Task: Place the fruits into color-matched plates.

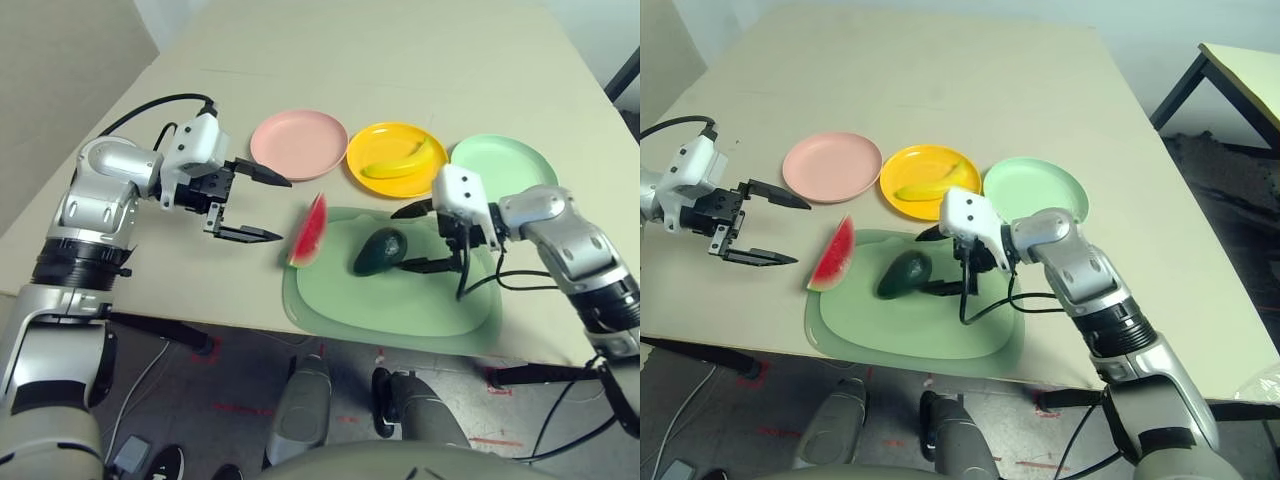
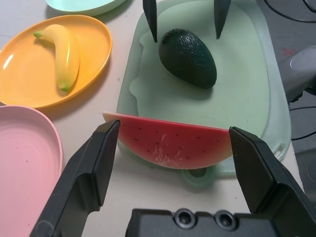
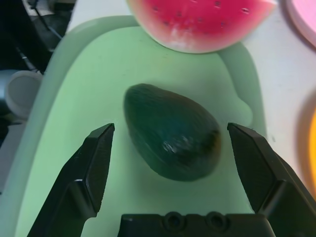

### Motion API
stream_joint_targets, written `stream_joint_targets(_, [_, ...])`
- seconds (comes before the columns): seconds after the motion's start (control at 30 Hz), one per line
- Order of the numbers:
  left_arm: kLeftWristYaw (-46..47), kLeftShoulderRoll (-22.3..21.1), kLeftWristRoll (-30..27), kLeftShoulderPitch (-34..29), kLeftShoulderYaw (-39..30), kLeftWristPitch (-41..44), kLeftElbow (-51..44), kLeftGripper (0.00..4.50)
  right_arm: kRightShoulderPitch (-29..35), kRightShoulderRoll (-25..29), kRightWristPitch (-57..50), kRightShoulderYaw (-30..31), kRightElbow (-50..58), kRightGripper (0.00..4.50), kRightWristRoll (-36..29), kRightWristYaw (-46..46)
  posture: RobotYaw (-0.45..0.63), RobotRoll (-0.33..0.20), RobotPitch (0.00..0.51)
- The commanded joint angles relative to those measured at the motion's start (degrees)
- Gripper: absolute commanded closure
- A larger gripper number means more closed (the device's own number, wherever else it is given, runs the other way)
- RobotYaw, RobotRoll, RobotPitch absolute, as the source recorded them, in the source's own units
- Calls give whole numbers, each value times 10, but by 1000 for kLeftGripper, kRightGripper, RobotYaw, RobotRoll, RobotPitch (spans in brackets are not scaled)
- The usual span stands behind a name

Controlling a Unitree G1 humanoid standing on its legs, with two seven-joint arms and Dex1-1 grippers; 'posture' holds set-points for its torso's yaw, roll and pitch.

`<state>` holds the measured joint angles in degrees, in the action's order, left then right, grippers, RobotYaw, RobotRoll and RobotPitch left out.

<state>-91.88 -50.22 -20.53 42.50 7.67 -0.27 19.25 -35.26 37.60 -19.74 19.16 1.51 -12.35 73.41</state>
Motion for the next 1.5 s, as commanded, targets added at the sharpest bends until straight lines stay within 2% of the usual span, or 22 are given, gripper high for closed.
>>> stream_joint_targets(0.03, [-6, -9, 2, -7, -4, -3, -8, 0, -2, -11, 10, 14, -14, 16, 14, 2, 283, 0, 189])
stream_joint_targets(0.4, [-6, -18, -2, -17, -7, -2, -22, 0, 9, -29, 27, 12, -37, 16, 54, -36, 293, 0, 186])
stream_joint_targets(0.6, [-6, -17, 0, -13, -3, -7, -17, 0, 13, -35, 14, 10, -33, 16, 56, -44, 291, 0, 186])
stream_joint_targets(0.63, [-6, -16, 1, -12, -3, -8, -16, 0, 13, -35, 11, 9, -32, 149, 55, -44, 291, 0, 186])
stream_joint_targets(0.7, [-6, -16, 1, -10, -2, -11, -13, 0, 15, -34, 8, 8, -28, 453, 54, -42, 287, 0, 187])
stream_joint_targets(1.07, [-6, -13, 4, -6, -3, -22, -3, 0, 14, -29, 3, 3, -27, 4389, 52, -39, 285, 0, 187])
stream_joint_targets(1.1, [-6, -13, 5, -7, -4, -22, -2, 0, 14, -29, 3, 2, -27, 4475, 53, -39, 285, 0, 188])
stream_joint_targets(1.23, [-6, -13, 6, -9, -4, -24, -1, 0, 13, -24, 5, 4, -24, 4475, 56, -37, 285, 0, 188])
stream_joint_targets(1.27, [-6, -13, 7, -9, -4, -24, 0, 0, 11, -19, 9, 4, -23, 4318, 59, -35, 285, 0, 188])
stream_joint_targets(1.33, [-6, -14, 7, -8, -5, -25, 1, 0, 6, -10, 13, 6, -21, 3897, 64, -30, 285, 0, 188])
stream_joint_targets(1.5, [-6, -16, 7, -6, -3, -28, 4, 0, -14, 17, -16, 3, 3, 2077, 51, 0, 282, 0, 190])
